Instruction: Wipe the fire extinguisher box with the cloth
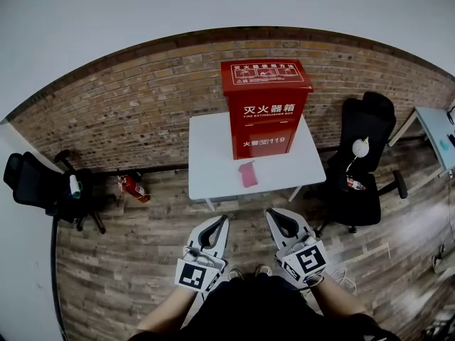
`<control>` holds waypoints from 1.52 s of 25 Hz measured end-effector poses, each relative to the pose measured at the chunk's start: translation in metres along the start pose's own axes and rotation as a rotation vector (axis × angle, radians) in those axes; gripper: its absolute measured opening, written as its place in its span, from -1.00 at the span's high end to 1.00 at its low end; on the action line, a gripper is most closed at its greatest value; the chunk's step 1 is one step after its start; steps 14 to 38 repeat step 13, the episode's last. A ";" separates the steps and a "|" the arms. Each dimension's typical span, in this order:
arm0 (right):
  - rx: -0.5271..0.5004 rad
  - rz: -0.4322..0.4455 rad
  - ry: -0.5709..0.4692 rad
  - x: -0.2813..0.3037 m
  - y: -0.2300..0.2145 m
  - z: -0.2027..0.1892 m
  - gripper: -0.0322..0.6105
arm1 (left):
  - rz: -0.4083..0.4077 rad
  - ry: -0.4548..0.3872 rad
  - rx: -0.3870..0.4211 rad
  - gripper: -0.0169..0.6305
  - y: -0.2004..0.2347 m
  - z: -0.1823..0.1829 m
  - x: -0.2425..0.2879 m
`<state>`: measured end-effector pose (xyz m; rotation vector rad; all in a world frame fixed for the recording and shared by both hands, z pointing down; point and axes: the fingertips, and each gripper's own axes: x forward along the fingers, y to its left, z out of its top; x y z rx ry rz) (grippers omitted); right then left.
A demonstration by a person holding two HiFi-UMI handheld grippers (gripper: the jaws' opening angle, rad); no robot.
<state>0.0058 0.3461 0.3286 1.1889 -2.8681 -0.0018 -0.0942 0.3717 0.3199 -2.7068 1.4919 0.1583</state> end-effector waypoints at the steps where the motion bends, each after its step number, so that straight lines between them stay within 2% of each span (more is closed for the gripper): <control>1: 0.000 0.001 0.000 -0.001 -0.001 0.000 0.84 | 0.003 0.001 -0.002 0.86 0.000 0.000 0.000; 38: 0.002 0.005 0.005 -0.009 -0.005 -0.003 0.84 | 0.006 0.006 -0.003 0.86 -0.010 -0.002 0.006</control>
